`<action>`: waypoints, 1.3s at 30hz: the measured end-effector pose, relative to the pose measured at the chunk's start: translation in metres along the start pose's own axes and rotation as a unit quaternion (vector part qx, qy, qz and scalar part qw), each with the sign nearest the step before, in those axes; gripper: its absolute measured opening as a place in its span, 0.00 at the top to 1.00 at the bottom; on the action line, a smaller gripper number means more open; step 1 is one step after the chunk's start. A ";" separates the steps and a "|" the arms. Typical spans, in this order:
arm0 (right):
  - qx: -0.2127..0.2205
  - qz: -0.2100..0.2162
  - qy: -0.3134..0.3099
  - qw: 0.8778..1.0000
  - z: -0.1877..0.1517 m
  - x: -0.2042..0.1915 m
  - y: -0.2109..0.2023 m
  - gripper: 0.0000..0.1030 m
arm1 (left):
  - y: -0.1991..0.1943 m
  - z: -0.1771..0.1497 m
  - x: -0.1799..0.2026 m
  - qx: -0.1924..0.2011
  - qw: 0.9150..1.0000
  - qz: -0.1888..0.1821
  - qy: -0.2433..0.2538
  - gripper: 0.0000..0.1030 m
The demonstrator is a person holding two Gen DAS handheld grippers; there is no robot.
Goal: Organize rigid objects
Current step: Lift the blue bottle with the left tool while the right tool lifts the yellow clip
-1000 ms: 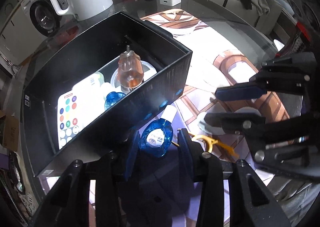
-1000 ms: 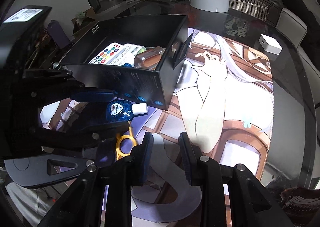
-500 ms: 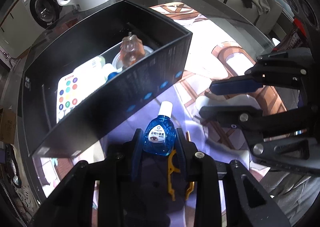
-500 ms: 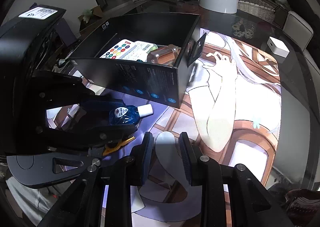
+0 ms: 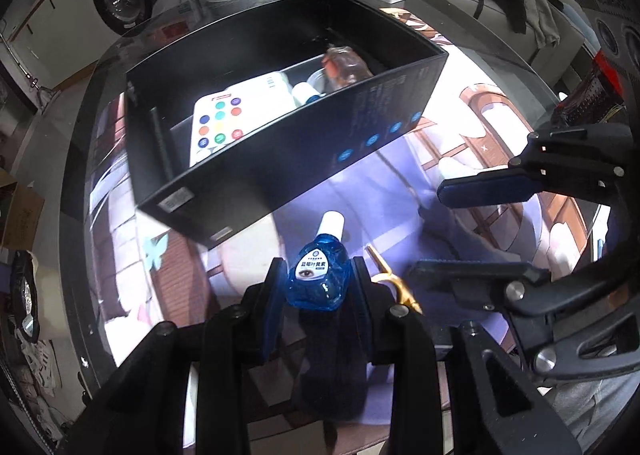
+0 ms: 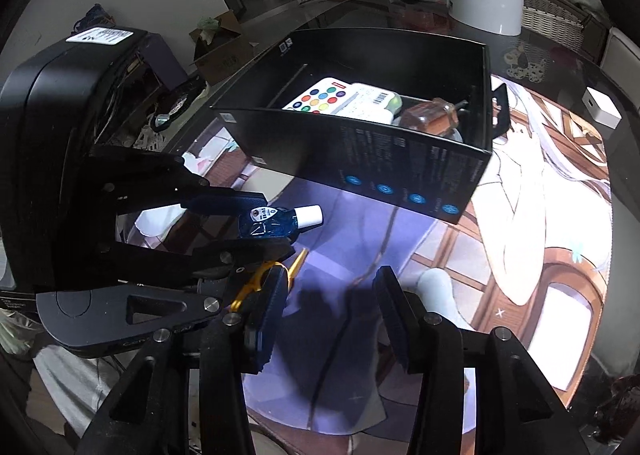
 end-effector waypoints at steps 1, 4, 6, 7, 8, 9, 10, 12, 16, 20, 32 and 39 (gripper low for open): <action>-0.001 0.004 0.000 1.000 0.001 -0.004 0.003 0.54 | 0.001 -0.003 -0.003 -0.004 1.000 0.005 -0.001 0.71; -0.011 0.006 -0.004 1.000 0.002 -0.015 0.013 0.52 | 0.005 -0.011 -0.014 -0.013 1.000 0.007 -0.012 0.71; -0.017 0.006 -0.010 1.000 0.001 -0.023 0.020 0.49 | 0.005 -0.015 -0.020 -0.014 1.000 0.009 -0.018 0.71; -0.016 0.004 -0.013 1.000 0.001 -0.027 0.023 0.45 | 0.004 -0.017 -0.024 -0.013 1.000 0.011 -0.019 0.71; -0.018 0.001 -0.019 1.000 0.001 -0.032 0.026 0.43 | 0.004 -0.019 -0.027 -0.012 1.000 0.013 -0.019 0.71; -0.022 0.003 -0.023 0.999 0.000 -0.036 0.028 0.41 | 0.004 -0.021 -0.030 -0.013 1.000 0.015 -0.019 0.71; -0.027 0.007 -0.027 0.999 0.000 -0.040 0.032 0.40 | 0.004 -0.022 -0.033 -0.014 1.000 0.016 -0.020 0.71; -0.034 0.009 -0.031 0.999 -0.001 -0.047 0.038 0.40 | 0.006 -0.025 -0.036 -0.018 0.999 0.013 -0.024 0.70; -0.053 0.007 -0.043 0.998 -0.008 -0.058 0.052 0.39 | 0.007 -0.023 -0.037 -0.019 1.000 0.013 -0.021 0.70; -0.053 -0.019 -0.073 0.996 -0.014 -0.066 0.056 0.36 | 0.007 -0.021 -0.033 -0.020 1.000 0.014 -0.012 0.70; -0.050 -0.065 -0.071 0.994 -0.015 -0.042 0.046 0.75 | 0.010 -0.010 -0.018 -0.019 1.000 0.013 0.006 0.72; -0.041 -0.070 -0.027 0.996 -0.019 -0.004 0.027 0.75 | 0.012 0.002 -0.001 -0.017 1.000 0.007 0.015 0.72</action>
Point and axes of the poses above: each gripper's, at about its wrist camera, not at the fingertips, and y roughly the way its jaws point, x to its right, z to its top, the point moved 2 cm from there along y, roughly the way its jaws point, and after that the axes turned 11 degrees about z, right-handed, at the moved point
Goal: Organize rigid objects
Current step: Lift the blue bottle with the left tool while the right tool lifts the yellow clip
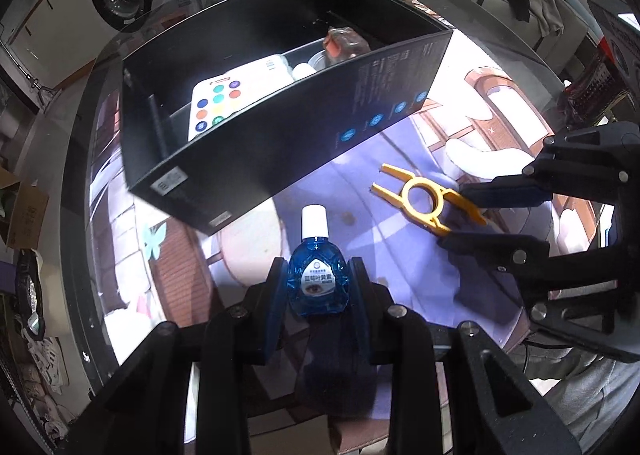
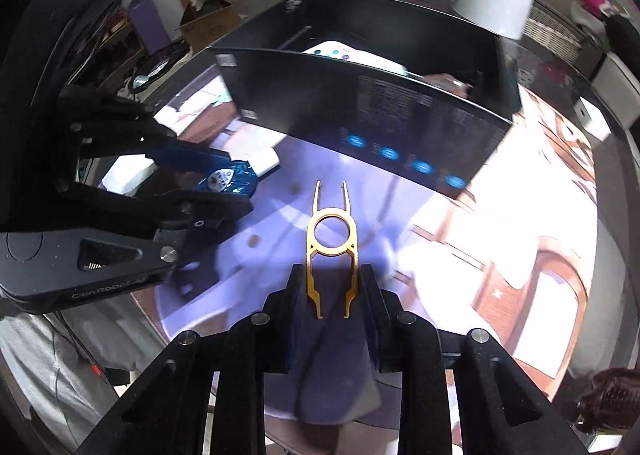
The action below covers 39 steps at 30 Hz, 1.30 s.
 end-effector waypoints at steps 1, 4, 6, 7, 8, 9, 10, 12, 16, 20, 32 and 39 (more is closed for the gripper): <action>0.000 0.006 -0.002 1.000 0.000 0.002 -0.001 0.75 | 0.001 0.003 0.000 0.000 1.000 -0.002 0.000 0.72; 0.015 0.004 0.008 1.000 -0.001 0.016 -0.012 0.69 | 0.003 0.006 -0.004 -0.004 1.000 -0.006 -0.008 0.71; 0.026 0.008 0.012 1.000 0.001 0.018 -0.016 0.58 | 0.004 0.005 -0.006 -0.005 1.000 -0.008 -0.013 0.66; 0.030 0.008 0.014 0.999 0.002 0.020 -0.018 0.51 | 0.005 0.004 -0.007 -0.004 1.000 -0.003 -0.014 0.59; 0.031 0.009 0.015 0.999 0.004 0.021 -0.017 0.51 | 0.005 0.004 -0.008 -0.002 1.000 0.005 -0.013 0.56; 0.031 0.009 0.013 0.999 0.005 0.021 -0.017 0.51 | 0.005 0.004 -0.008 0.000 1.000 0.009 -0.012 0.53; 0.031 0.009 0.011 0.999 0.007 0.022 -0.018 0.51 | 0.005 0.001 -0.007 0.001 1.000 0.009 -0.011 0.53; 0.029 0.006 0.005 1.000 0.016 0.020 -0.011 0.51 | 0.005 0.001 -0.008 0.001 1.000 0.007 -0.012 0.53; 0.016 0.001 -0.003 1.000 0.022 0.014 0.000 0.51 | 0.005 0.002 -0.006 0.002 1.000 0.008 -0.010 0.58; 0.009 -0.023 -0.018 1.000 0.026 0.000 0.014 0.67 | 0.003 0.002 0.002 0.001 1.000 0.002 0.003 0.72; 0.022 -0.012 -0.017 1.000 0.019 0.005 -0.002 0.74 | -0.011 0.005 0.003 0.029 0.999 0.016 0.006 0.72; 0.081 -0.008 -0.017 0.997 0.017 0.005 -0.033 0.74 | -0.041 0.007 -0.001 0.089 0.996 0.015 -0.001 0.72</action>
Point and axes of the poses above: each gripper's, at about its wrist camera, not at the fingertips, and y roughly the way its jaws point, x to its right, z to its top, the point moved 2 cm from there along y, roughly the way its jaws point, and after that the axes turned 11 degrees about z, right-handed, at the moved point
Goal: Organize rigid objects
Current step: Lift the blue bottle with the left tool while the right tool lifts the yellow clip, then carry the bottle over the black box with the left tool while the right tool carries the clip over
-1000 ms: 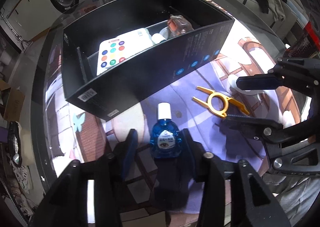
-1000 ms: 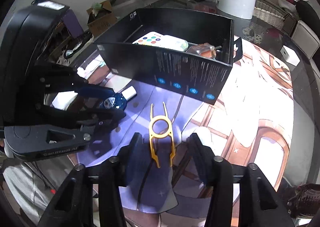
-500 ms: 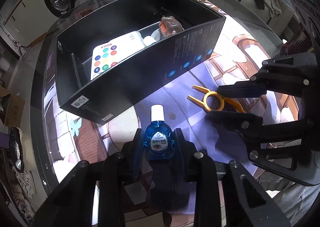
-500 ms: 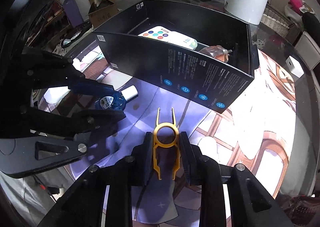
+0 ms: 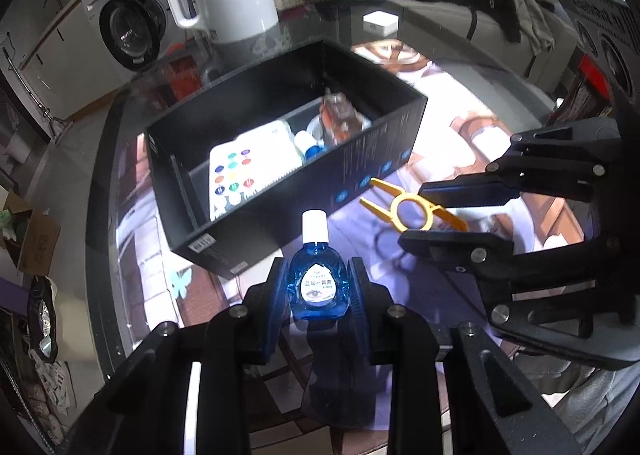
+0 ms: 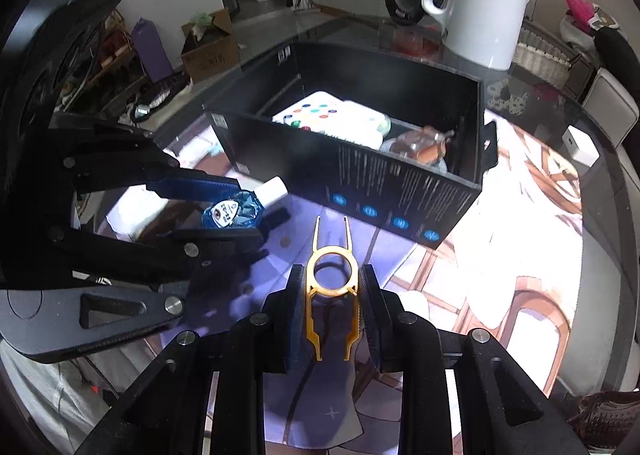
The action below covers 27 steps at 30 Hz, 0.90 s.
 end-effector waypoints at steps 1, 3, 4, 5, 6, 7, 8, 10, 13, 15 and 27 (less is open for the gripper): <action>0.012 0.003 -0.001 1.000 0.002 -0.001 -0.005 0.74 | -0.004 0.001 -0.001 0.009 1.000 -0.001 -0.003 0.72; 0.038 0.002 -0.002 0.999 0.005 -0.002 -0.017 0.74 | -0.018 0.005 -0.004 0.036 0.999 -0.002 -0.010 0.72; 0.051 0.007 -0.005 0.999 0.007 -0.004 -0.023 0.74 | -0.023 0.006 -0.009 0.049 0.999 -0.002 -0.014 0.72; 0.062 0.007 -0.007 0.998 0.007 -0.005 -0.028 0.74 | -0.028 0.008 -0.011 0.062 0.998 -0.003 -0.017 0.72; 0.076 0.005 -0.008 0.997 0.009 -0.006 -0.034 0.74 | -0.033 0.011 -0.013 0.075 0.997 -0.002 -0.020 0.72; 0.087 0.004 -0.009 0.996 0.010 -0.008 -0.038 0.74 | -0.040 0.013 -0.016 0.091 0.996 0.000 -0.025 0.72; 0.100 0.002 -0.011 0.995 0.011 -0.009 -0.044 0.74 | -0.046 0.014 -0.019 0.106 0.994 0.002 -0.028 0.72; 0.123 -0.002 -0.012 0.992 0.014 -0.011 -0.053 0.74 | -0.059 0.016 -0.024 0.136 0.990 0.007 -0.038 0.72; 0.159 -0.007 -0.018 0.987 0.015 -0.015 -0.067 0.74 | -0.072 0.022 -0.029 0.172 0.983 0.022 -0.054 0.72; 0.188 -0.016 -0.030 0.982 0.017 -0.023 -0.077 0.74 | -0.081 0.023 -0.033 0.196 0.978 0.033 -0.065 0.72; 0.346 -0.051 -0.081 0.933 0.010 -0.050 -0.133 0.74 | -0.115 0.017 -0.065 0.296 0.946 0.048 -0.124 0.72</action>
Point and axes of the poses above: each gripper's, at about its wrist camera, not at the fingertips, and y roughly the way its jaws point, x to its right, z to its top, the point moved 2 cm from there along y, roughly the way its jaws point, and after that the axes turned 11 degrees about z, right-handed, at the moved point
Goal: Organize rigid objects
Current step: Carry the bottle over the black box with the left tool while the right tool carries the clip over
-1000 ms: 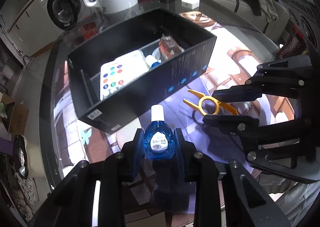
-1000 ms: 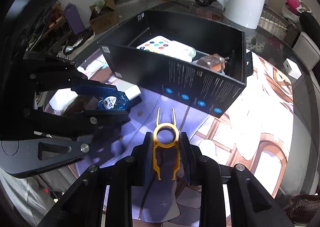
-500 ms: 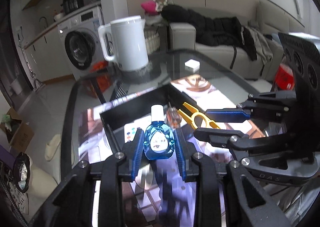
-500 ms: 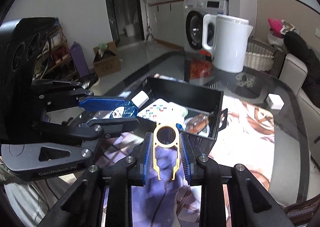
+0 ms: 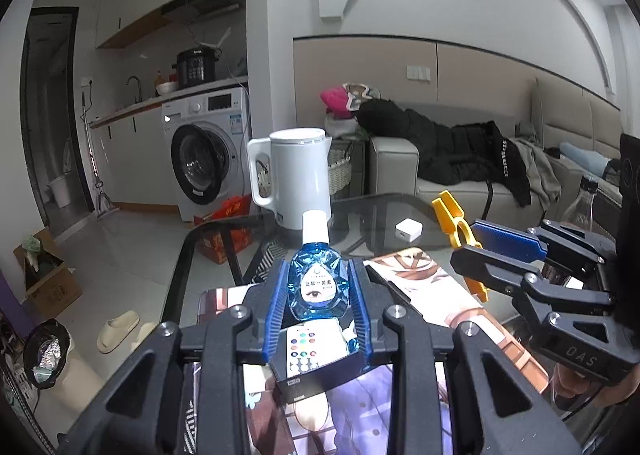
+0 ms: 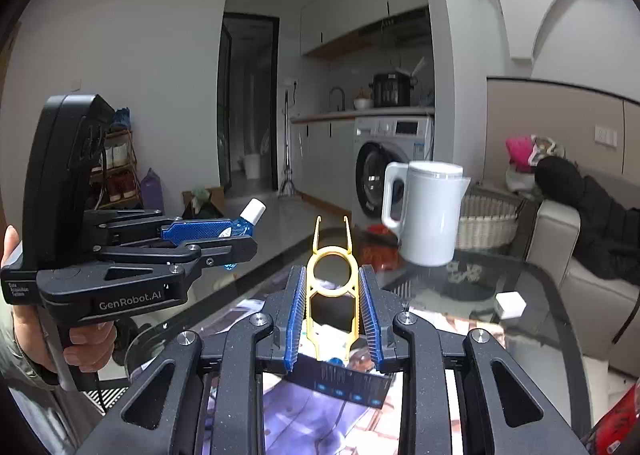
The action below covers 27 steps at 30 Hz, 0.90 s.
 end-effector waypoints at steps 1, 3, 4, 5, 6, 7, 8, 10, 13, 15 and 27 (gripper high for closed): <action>0.005 0.000 -0.004 1.000 0.001 -0.003 -0.002 0.74 | -0.001 0.000 0.000 0.002 1.000 0.000 0.000 0.72; 0.008 0.000 -0.012 1.000 0.001 -0.005 -0.004 0.74 | -0.002 0.000 0.000 0.008 1.000 0.001 0.000 0.72; 0.010 0.001 -0.013 1.000 0.001 -0.007 -0.004 0.74 | -0.003 0.000 0.000 0.008 1.000 -0.001 0.001 0.72; 0.008 0.004 -0.013 1.000 0.001 -0.007 -0.005 0.74 | -0.004 0.000 0.001 0.009 1.000 0.000 0.002 0.72; 0.007 0.003 -0.014 1.000 0.002 -0.008 -0.006 0.74 | -0.004 -0.001 0.002 0.008 1.000 0.001 0.005 0.72; 0.006 0.002 -0.014 1.000 0.003 -0.008 -0.006 0.74 | -0.004 -0.002 0.003 0.007 1.000 0.000 0.007 0.72; 0.005 0.004 -0.014 1.000 0.004 -0.008 -0.005 0.74 | -0.004 -0.002 0.003 0.007 1.000 0.002 0.007 0.72; 0.002 0.004 -0.011 1.000 0.004 -0.005 -0.003 0.74 | -0.003 -0.001 0.005 0.005 1.000 0.001 0.007 0.72; 0.001 0.004 -0.009 1.000 0.004 -0.003 -0.003 0.74 | -0.003 -0.001 0.007 0.005 1.000 0.000 0.006 0.72; 0.001 0.005 -0.010 1.000 0.005 -0.004 -0.004 0.74 | -0.004 0.000 0.008 0.006 1.000 0.000 0.004 0.72; 0.012 0.002 -0.015 1.000 0.014 -0.002 0.008 0.74 | 0.006 0.009 0.012 0.012 1.000 0.000 -0.006 0.72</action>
Point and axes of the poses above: each gripper's, at about its wrist camera, not at the fingertips, and y roughly the way its jaws point, x to its right, z to its top, the point moved 2 cm from there along y, roughly the way its jaws point, and after that the axes turned 11 degrees about z, right-handed, at the moved point
